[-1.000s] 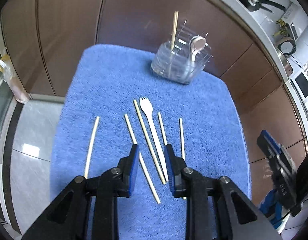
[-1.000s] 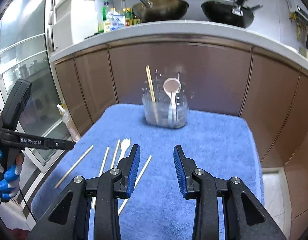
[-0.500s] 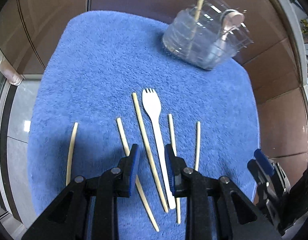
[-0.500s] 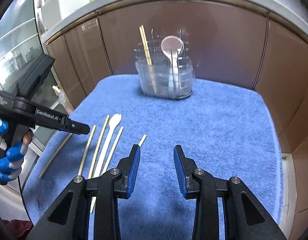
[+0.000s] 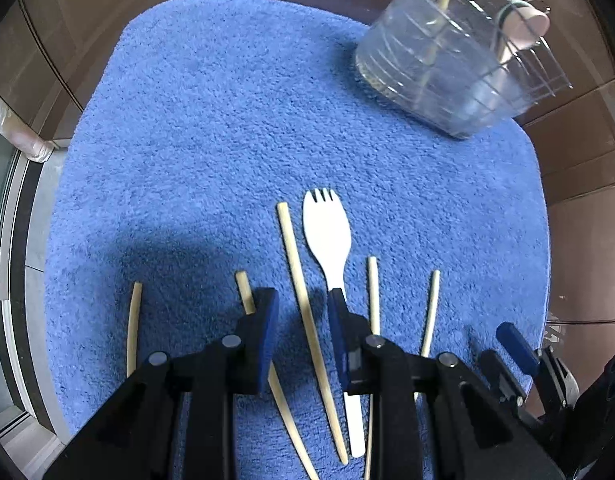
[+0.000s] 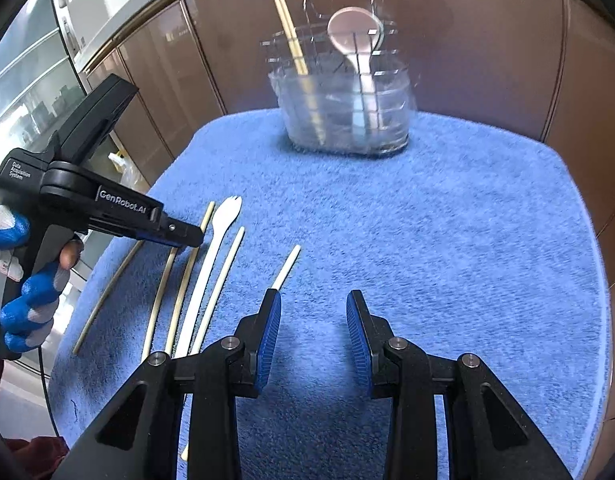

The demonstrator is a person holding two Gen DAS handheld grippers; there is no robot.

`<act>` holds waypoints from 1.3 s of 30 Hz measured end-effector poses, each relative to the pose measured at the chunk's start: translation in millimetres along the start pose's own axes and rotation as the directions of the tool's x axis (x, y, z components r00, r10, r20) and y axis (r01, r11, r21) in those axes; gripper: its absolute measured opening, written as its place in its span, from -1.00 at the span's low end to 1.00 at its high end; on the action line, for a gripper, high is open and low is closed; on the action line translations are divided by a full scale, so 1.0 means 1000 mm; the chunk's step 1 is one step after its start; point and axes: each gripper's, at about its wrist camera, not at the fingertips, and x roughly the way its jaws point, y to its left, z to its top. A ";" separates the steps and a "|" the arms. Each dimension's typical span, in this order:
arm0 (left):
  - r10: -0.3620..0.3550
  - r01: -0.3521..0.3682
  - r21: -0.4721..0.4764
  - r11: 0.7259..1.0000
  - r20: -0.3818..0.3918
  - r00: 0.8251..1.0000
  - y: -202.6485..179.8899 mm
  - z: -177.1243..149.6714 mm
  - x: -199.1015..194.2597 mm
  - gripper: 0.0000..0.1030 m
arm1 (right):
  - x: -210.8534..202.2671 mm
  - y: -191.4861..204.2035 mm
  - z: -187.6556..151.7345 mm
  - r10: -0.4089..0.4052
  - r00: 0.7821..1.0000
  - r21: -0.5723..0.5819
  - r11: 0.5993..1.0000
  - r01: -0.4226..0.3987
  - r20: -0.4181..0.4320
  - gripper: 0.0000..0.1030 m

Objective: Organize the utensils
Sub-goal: 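Move both open tools back down to the remaining chopsticks and fork, then grasp a chopstick with the left tool while the right tool grasps another chopstick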

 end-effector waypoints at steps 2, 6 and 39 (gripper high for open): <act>0.000 0.000 -0.002 1.000 -0.008 1.000 -0.003 0.003 0.005 -0.62 | 0.004 0.001 0.002 0.015 1.000 0.009 1.000 -0.014 -0.019 -0.37; 0.001 -0.001 -0.011 1.000 -0.017 1.000 -0.004 0.011 0.013 -0.68 | 0.017 0.001 0.011 0.058 0.996 0.051 0.997 -0.054 -0.069 -0.50; 0.013 -0.011 -0.073 0.997 0.025 1.000 0.008 0.000 -0.013 -0.91 | 0.039 0.032 0.041 0.043 0.980 0.143 0.990 -0.015 -0.194 -0.90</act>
